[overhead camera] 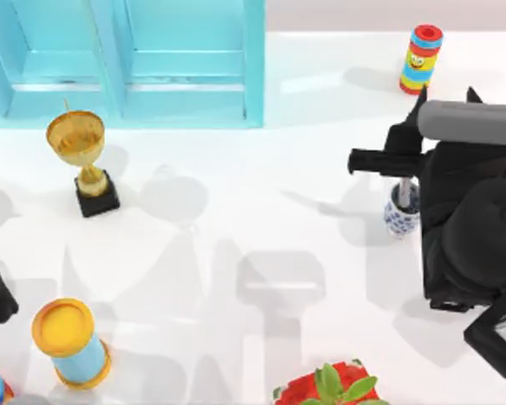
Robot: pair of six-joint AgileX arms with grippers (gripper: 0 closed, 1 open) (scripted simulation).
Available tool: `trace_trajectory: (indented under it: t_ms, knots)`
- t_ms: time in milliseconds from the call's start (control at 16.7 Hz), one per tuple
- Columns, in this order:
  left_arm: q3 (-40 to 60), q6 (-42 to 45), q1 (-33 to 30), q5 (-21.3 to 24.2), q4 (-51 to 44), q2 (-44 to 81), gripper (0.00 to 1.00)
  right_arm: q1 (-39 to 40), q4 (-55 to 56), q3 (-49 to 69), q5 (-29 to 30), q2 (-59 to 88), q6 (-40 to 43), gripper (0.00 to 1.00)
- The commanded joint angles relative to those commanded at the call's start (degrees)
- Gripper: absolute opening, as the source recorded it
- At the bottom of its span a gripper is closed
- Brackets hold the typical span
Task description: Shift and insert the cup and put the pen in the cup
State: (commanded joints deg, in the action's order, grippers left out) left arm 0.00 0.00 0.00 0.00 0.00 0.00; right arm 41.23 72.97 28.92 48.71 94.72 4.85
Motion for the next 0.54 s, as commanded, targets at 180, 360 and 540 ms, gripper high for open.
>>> trace_trajectory:
  t_ms: [180, 360, 540]
  knots:
    - [0.0, 0.0, 0.0, 0.0, 0.0, 0.0, 1.0, 0.0, 0.0, 0.0, 0.0, 0.0, 0.0, 0.98]
    - [0.0, 0.0, 0.0, 0.0, 0.0, 0.0, 1.0, 0.0, 0.0, 0.0, 0.0, 0.0, 0.0, 1.0]
    - [0.0, 0.0, 0.0, 0.0, 0.0, 0.0, 1.0, 0.0, 0.0, 0.0, 0.0, 0.0, 0.0, 1.0]
